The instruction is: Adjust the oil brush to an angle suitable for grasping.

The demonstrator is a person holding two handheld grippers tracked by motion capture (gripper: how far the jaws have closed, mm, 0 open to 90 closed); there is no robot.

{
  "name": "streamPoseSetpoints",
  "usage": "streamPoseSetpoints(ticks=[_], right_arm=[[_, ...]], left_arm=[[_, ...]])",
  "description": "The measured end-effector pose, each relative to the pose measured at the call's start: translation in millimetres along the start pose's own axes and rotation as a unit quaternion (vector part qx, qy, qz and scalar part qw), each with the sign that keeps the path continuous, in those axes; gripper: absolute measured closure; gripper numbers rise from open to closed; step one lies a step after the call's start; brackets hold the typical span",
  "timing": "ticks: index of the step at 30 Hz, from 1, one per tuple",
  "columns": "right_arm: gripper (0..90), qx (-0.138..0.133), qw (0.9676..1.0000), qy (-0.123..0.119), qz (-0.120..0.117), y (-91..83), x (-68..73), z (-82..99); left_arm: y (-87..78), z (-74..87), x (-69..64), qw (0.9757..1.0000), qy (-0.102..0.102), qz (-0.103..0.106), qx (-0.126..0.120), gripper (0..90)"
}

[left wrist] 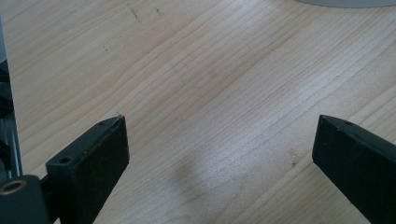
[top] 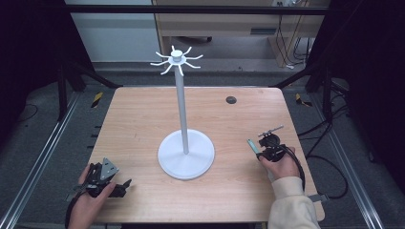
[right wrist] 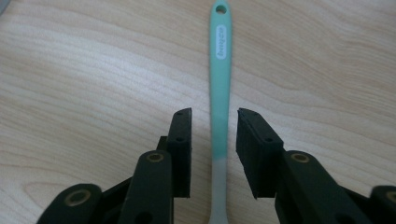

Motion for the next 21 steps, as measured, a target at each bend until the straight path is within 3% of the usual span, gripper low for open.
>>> streamPoseSetpoints(ticks=[9, 21], right_arm=[[62.6, 0.033, 0.9994, -0.008, 0.005, 5.5, -1.1, 6.5], [68.1, 0.057, 0.9983, -0.012, -0.003, 8.1, -3.6, 12.2]], left_arm=[[0.5, 0.2, -0.5, 1.0000, 0.001, 0.001, 0.002, 3.3], [0.7, 0.1, -0.9, 1.0000, 0.002, 0.003, 0.003, 3.3]])
Point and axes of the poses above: each handheld gripper's, and its own axes: y roughly forward along the jaws, z roughly out of its underside, x roughly to its left, the point moved 7 cm from there along y, roughly forward along the jaws, and after that the axes turned 4 degrees about -x, right-handed, at the moved point
